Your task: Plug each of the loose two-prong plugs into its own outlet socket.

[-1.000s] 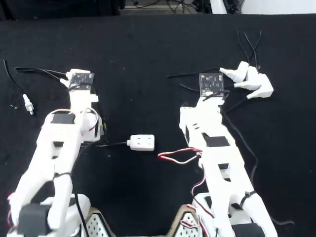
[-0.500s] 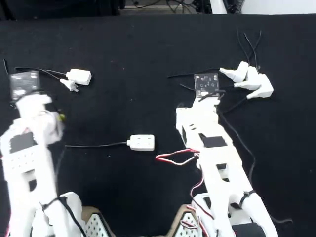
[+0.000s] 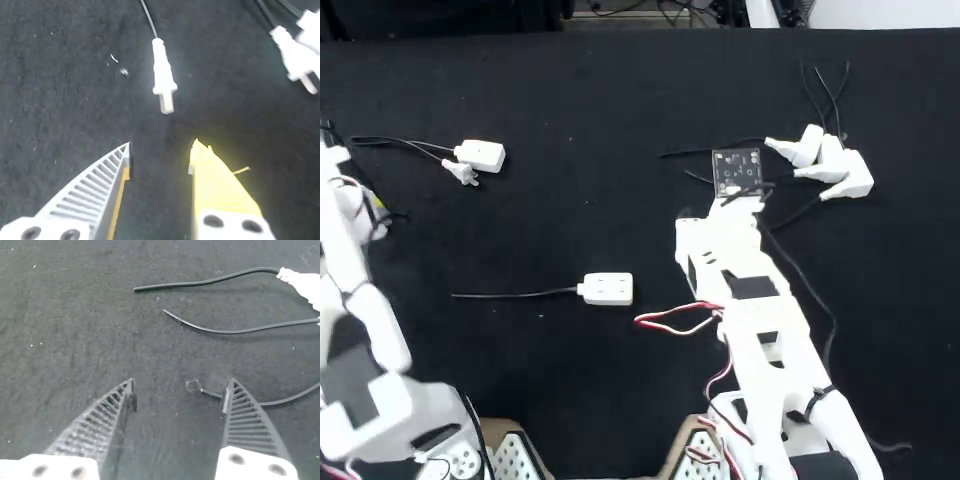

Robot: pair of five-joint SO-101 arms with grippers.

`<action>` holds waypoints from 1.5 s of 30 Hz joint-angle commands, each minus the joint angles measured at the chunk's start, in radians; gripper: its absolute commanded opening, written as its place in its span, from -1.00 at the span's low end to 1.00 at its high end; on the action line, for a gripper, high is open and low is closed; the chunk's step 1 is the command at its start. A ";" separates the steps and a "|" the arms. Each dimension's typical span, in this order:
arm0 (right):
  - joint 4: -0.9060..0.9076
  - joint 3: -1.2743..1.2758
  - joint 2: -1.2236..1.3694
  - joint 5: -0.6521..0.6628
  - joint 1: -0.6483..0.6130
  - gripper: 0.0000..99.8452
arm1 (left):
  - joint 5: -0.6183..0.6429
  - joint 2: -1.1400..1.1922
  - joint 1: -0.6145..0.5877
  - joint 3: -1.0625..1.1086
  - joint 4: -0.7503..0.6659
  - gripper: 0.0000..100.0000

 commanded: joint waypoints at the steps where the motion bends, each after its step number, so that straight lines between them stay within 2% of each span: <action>1: -0.015 -0.045 -0.038 -0.002 -0.015 -0.46 | -0.009 0.169 -0.015 -0.206 -0.002 -0.60; 8: -0.015 -0.045 -0.036 -0.002 -0.015 -0.46 | -0.008 0.411 -0.008 -0.424 -0.058 -0.60; 18: -0.017 -0.048 -0.033 -0.002 -0.015 -0.46 | -0.008 0.667 -0.005 -0.638 -0.057 -0.60; 32: -0.021 -0.047 -0.033 -0.002 -0.017 -0.46 | -0.008 0.822 0.008 -0.802 -0.049 -0.61; 36: -0.021 -0.047 -0.033 -0.002 -0.017 -0.46 | -0.009 0.839 0.038 -0.809 0.069 -0.62; 38: -0.021 -0.047 -0.033 -0.002 -0.017 -0.46 | -0.009 0.839 0.062 -0.826 0.147 -0.74; 40: -0.021 -0.047 -0.033 -0.002 -0.017 -0.46 | -0.009 0.839 0.091 -0.858 0.226 -0.94; 42: -0.021 -0.047 -0.033 -0.002 -0.017 -0.46 | -0.009 0.839 0.113 -0.891 0.292 -0.90; 45: -0.018 -0.047 -0.035 -0.002 -0.017 -0.46 | 0.003 0.839 0.122 -0.915 0.325 -0.94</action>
